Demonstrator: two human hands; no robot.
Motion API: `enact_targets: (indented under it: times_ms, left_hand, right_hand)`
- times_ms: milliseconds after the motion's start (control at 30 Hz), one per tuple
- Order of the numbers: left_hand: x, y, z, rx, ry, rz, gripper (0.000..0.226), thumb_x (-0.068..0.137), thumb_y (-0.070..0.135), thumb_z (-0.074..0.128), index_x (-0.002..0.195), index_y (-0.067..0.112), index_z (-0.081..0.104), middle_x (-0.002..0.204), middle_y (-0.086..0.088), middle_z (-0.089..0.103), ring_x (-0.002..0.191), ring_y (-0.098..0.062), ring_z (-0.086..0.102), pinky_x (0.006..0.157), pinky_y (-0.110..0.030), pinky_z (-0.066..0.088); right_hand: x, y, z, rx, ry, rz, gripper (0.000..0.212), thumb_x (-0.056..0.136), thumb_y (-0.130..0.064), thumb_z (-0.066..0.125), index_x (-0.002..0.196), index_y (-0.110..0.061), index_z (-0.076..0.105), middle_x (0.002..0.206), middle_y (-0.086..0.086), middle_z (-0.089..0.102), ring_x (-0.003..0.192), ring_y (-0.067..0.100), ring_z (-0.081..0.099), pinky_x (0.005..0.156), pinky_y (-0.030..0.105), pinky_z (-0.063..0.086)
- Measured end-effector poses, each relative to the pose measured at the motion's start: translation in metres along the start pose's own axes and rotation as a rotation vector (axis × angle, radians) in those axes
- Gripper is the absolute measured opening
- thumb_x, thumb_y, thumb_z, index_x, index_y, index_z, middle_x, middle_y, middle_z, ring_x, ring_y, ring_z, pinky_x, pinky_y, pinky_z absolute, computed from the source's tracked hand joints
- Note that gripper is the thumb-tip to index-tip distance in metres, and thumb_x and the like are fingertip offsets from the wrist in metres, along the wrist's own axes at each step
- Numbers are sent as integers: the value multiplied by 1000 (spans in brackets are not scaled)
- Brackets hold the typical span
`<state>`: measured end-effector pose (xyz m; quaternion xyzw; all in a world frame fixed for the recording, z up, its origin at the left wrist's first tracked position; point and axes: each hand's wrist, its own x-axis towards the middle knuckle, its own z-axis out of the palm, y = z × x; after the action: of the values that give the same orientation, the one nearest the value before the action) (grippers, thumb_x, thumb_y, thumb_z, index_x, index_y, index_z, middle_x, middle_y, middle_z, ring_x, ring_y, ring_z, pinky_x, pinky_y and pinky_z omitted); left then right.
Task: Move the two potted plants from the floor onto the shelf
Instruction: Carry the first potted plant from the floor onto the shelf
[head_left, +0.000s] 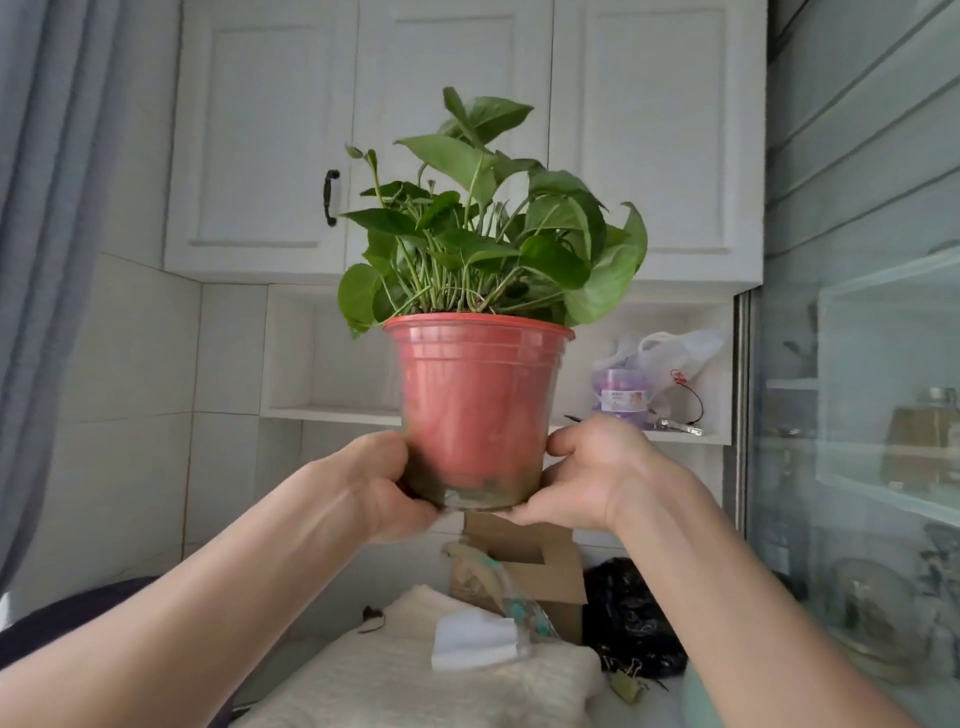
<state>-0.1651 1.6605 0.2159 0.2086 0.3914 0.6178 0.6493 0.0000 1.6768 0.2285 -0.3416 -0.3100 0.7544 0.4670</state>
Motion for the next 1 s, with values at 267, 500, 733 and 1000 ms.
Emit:
enact_targets:
  times_ms: [267,500,733,1000]
  left_hand:
    - [45,-17,35,-74,68,-12,40,92,-2,42,120,11,68,116,-3,71,101,-18,70,91,-35,56]
    - [81,-10,38,-44,89,-1,40,91,-2,42,119,11,68,116,-5,71,101,-19,70,93,-36,55]
    - [125,11,36,-12,13,-10,37,93,-2,40,113,7,70,108,-10,74,89,-24,73,77,-43,60]
    - [167,55,12,1,-100,17,33,95,-1,36,96,1,69,81,-16,74,59,-29,71,54,-47,61]
  right_hand:
    - [27,-34,-42,38,-128,-33,38,97,-3,23,126,6,45,136,30,49,116,47,50,80,65,38]
    - [57,-44,-45,40,-175,9,36,99,-6,24,123,10,46,137,31,48,113,51,49,75,67,38]
    - [94,-55,-31,38,-177,-17,39,101,-14,25,128,8,42,131,34,50,112,51,50,77,70,41]
    - [150,-56,8,8,-218,-44,44,102,-21,27,125,11,46,123,37,56,103,53,56,76,69,43]
